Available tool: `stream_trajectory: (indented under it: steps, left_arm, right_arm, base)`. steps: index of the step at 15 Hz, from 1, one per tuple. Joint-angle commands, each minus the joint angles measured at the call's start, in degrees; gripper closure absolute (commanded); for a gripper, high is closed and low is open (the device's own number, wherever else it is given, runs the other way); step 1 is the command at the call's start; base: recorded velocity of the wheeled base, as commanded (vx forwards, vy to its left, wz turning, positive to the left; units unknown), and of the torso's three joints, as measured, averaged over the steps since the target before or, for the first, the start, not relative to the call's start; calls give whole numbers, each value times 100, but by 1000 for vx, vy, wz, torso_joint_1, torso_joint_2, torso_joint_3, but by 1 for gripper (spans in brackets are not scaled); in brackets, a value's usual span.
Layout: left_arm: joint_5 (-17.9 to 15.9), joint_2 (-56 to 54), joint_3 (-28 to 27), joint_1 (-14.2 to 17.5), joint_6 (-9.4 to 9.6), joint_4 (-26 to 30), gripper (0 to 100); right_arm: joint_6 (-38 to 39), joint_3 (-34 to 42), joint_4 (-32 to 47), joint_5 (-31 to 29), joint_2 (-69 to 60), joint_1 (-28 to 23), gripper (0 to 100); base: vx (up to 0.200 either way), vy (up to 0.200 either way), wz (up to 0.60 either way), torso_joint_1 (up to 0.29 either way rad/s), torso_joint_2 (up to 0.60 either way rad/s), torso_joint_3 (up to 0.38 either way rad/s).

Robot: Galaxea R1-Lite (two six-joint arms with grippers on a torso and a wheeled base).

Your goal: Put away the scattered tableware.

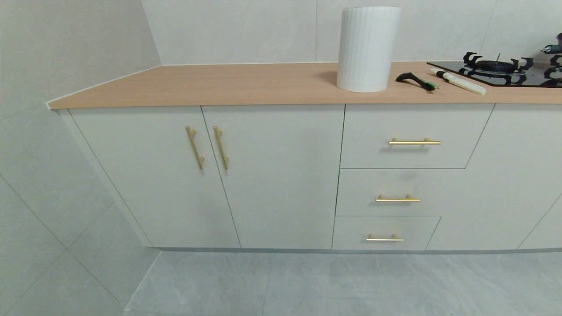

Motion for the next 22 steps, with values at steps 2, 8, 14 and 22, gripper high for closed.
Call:
stream_trajectory:
  steps: [2,8,14,22]
  left_arm:
    - [2,7,2,2,-3,-2,0]
    - [2,7,2,2,-3,-2,0]
    - [2,7,2,2,-3,-2,0]
    - [2,7,2,2,-3,-2,0]
  right_arm:
    - [-2,-2,-3,3,9,5,0]
    - [-2,-2,-3,3,9,5,0]
    - [-11,-2,-3,-6,9,5,0]
    - [86,34,102,-638,9,5,0]
  base:
    - [200,0,0,5,-7,7]
    - [200,0,0,3,4,6]
    - [133,0,0,-2,2,2]
    - [0,0,0,0,0,0]
